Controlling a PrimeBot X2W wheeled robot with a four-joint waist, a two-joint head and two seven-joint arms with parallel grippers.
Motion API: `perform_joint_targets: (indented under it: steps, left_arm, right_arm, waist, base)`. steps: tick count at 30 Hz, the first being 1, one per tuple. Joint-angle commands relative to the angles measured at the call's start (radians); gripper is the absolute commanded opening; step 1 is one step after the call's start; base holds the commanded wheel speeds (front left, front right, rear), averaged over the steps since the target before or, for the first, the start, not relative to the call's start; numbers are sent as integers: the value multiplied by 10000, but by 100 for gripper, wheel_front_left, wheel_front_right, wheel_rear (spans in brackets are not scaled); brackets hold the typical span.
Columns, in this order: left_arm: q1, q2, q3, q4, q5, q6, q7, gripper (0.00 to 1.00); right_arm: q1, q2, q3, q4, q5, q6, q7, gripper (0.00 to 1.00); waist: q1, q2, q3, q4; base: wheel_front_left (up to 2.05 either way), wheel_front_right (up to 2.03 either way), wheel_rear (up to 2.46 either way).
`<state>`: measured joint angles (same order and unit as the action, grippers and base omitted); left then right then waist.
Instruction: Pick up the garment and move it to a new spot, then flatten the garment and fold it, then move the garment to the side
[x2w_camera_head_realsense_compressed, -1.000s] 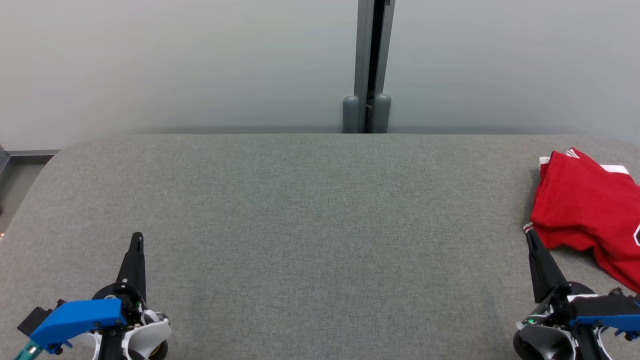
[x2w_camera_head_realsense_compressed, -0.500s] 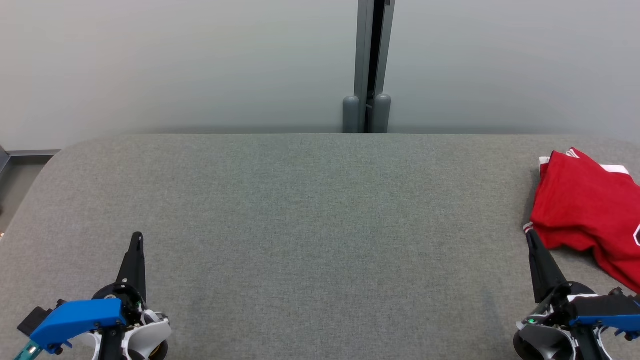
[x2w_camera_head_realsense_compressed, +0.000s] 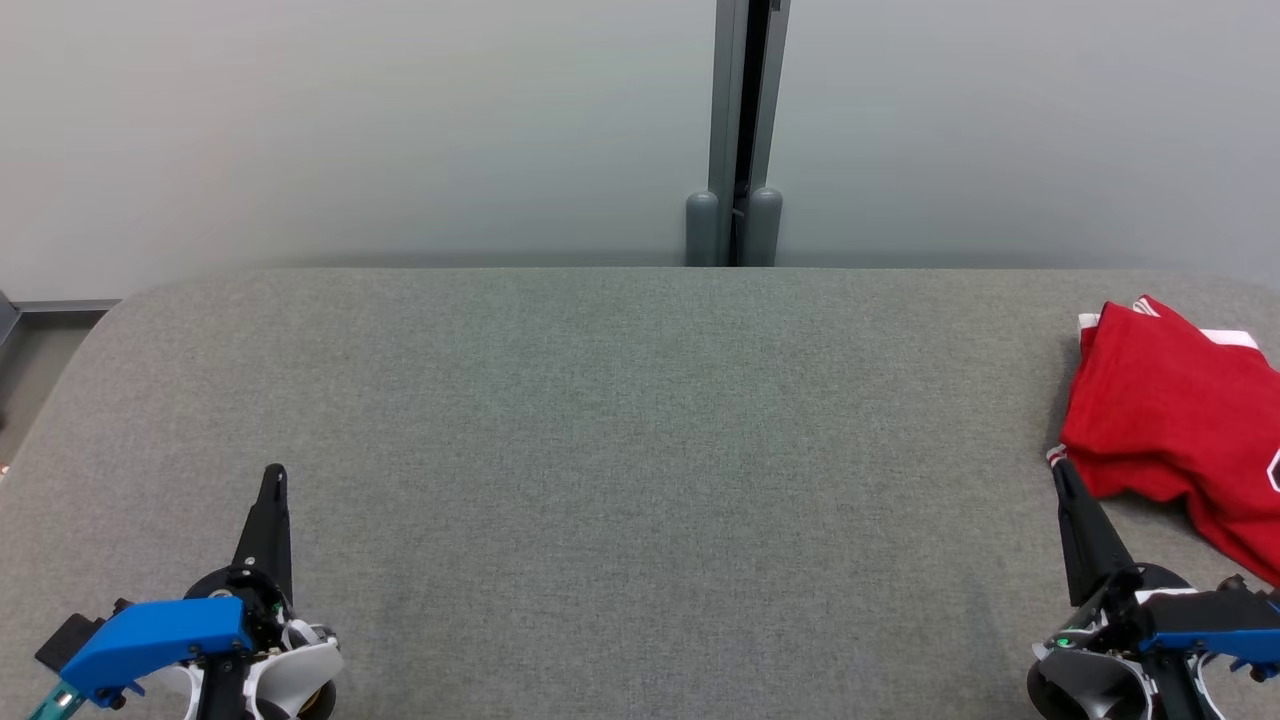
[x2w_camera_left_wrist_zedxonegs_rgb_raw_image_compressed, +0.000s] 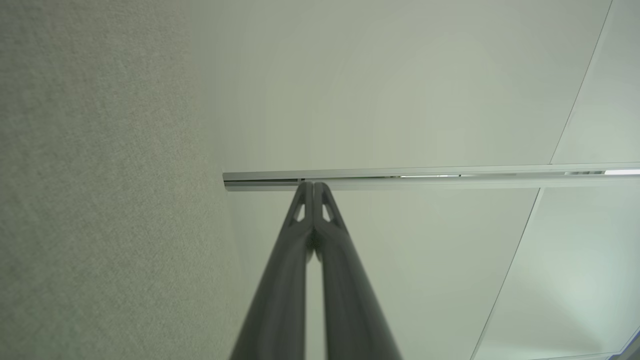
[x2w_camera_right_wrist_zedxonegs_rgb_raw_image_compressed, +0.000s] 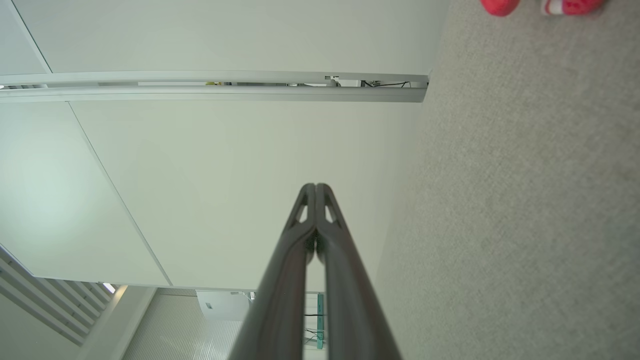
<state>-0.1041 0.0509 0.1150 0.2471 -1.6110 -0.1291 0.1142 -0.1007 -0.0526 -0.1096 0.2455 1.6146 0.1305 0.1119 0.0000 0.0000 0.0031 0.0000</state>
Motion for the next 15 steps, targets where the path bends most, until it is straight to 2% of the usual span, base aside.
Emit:
perform_joint_targets:
  steps: [1, 15]
  left_arm:
    - [-102, -21, 18, -37, -30, -49, 37, 0]
    - [-102, -21, 16, -38, -32, -49, 36, 0]
  right_arm:
    - [-130, -16, -30, -32, 21, 4, 16, 0]
    - [-131, -7, -39, -32, 9, 4, 27, 0]
  waist:
    - [0, 0, 0, 0]
    - [0, 0, 0, 0]
  base:
    - [0, 0, 0]
    - [0, 0, 0]
